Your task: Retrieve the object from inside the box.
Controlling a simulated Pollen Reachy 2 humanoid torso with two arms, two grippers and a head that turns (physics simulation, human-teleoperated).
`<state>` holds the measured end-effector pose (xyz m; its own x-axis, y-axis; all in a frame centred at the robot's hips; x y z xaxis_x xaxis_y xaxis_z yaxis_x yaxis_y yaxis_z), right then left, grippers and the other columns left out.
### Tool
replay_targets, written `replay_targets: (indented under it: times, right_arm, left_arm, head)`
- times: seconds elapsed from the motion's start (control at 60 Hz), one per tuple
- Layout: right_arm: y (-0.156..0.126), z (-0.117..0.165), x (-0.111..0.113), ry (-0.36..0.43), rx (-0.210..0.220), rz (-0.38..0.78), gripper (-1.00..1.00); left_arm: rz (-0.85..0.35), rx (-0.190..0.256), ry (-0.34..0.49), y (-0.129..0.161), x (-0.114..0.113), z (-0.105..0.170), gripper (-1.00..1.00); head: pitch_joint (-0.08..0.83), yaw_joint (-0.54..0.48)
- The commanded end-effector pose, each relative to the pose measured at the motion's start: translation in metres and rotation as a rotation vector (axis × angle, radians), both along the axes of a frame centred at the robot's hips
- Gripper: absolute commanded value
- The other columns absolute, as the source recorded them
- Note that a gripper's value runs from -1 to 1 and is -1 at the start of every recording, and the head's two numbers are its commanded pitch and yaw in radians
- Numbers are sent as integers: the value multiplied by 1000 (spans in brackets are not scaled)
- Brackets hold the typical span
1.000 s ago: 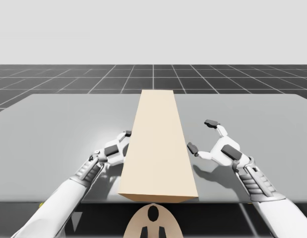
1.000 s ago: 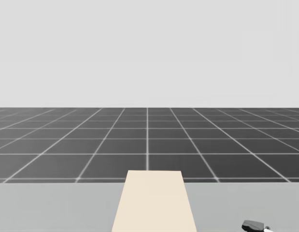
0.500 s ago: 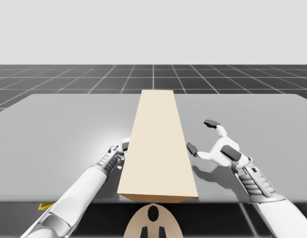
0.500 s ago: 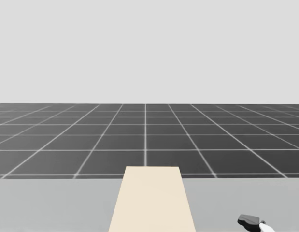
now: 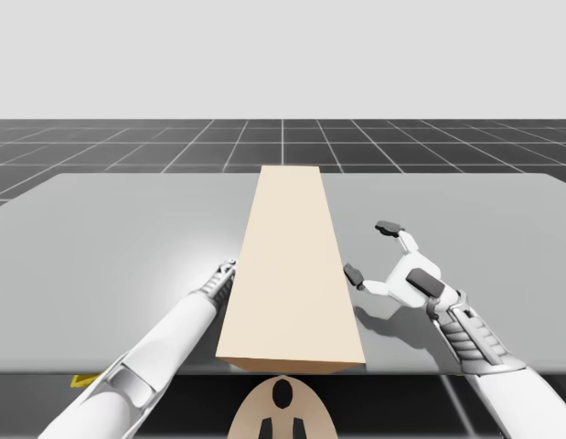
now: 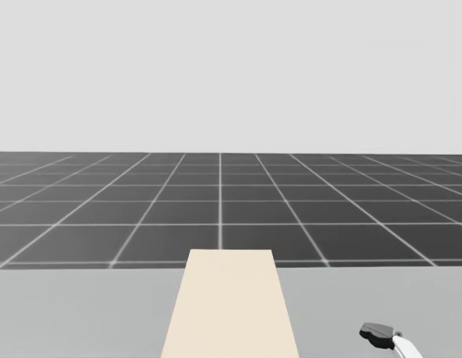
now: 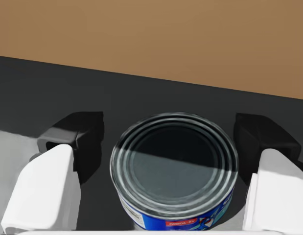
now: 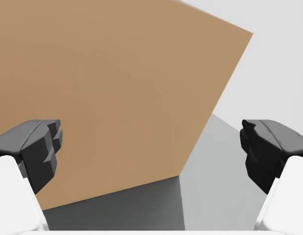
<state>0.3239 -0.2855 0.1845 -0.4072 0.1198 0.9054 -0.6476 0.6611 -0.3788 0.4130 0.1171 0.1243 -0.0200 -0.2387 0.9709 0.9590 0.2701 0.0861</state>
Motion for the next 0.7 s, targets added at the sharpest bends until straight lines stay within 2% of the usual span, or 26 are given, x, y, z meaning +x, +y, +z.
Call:
replay_targets:
  times: [0.017, 0.2, 0.317, 0.433, 0.45, 0.7]
  right_arm:
    - [0, -1, 0, 0, -5, 0, -1000]
    - [0, -1, 0, 0, -6, -1, -1000]
    - [0, -1, 0, -1, -3, -1, -1000]
    - [-1, -1, 1, -3, 0, -2, -1000]
    - [-1, -1, 1, -2, 0, -3, -1000]
    - [-4, 0, 1, -6, 1, -8, -1000]
  left_arm:
    - [-52, 51, 76, -1, -9, -22, 899]
    - [-39, 60, 91, 7, -9, -23, 963]
    - [-4, 57, 81, 22, -11, -18, 1000]
    - [47, 47, 69, 48, -14, -12, 1000]
    - [71, 53, 56, 61, -16, -10, 1000]
    - [195, 37, 1, 136, -35, 10, 1000]
  head:
    - [53, -30]
    - [55, -29]
    - [55, -30]
    - [54, -31]
    - [54, -32]
    - [52, -27]
